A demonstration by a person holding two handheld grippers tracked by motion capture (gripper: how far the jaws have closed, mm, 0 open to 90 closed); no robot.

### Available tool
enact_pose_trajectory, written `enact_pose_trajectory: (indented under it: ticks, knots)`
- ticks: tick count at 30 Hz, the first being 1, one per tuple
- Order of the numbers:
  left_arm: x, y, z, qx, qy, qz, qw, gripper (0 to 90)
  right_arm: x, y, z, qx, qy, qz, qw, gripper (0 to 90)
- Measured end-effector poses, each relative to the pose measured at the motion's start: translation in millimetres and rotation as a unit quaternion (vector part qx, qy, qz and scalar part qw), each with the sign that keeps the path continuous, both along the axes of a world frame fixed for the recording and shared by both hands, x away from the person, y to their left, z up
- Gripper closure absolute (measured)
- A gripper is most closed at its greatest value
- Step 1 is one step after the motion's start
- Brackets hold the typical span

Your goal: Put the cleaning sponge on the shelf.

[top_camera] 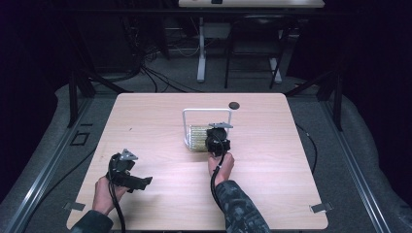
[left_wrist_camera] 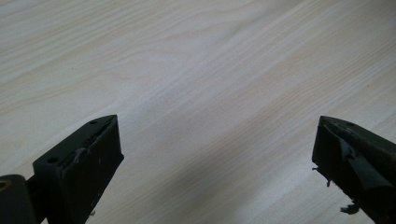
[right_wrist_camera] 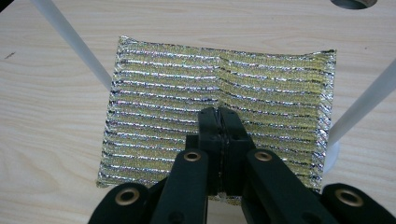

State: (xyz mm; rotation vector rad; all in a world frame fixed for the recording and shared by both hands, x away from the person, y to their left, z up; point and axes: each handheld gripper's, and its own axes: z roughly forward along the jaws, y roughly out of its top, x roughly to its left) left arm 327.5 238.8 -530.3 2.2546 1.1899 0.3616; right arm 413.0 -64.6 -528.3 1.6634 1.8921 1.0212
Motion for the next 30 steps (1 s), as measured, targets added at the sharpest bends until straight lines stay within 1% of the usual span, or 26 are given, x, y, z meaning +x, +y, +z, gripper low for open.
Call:
enact_pose_trajectory:
  ticks: [3,12,17,21,30]
  knots:
    - [0.0,0.0,-0.1,0.000,0.000,0.000,1.0000,1.5,2.4,1.5,-1.2,0.002,0.002,-0.003,1.0000,89.6]
    - [-0.4,-0.2,0.1,0.001,-0.002,-0.002,1.0000,1.5,8.7,6.8,-4.1,-0.007,0.004,-0.006,1.0000,89.5]
    - [-0.4,-0.2,0.1,0.001,-0.001,-0.003,1.0000,1.5,12.1,7.1,-6.3,-0.005,0.007,-0.010,0.9999,89.4]
    - [-0.4,-0.3,0.0,0.000,-0.001,-0.003,1.0000,1.5,15.1,8.8,-8.1,-0.009,0.010,-0.009,0.9999,89.3]
    - [-0.5,-0.2,0.1,0.002,0.000,-0.004,1.0000,1.7,20.5,12.8,-11.2,-0.003,0.019,-0.015,0.9997,89.2]
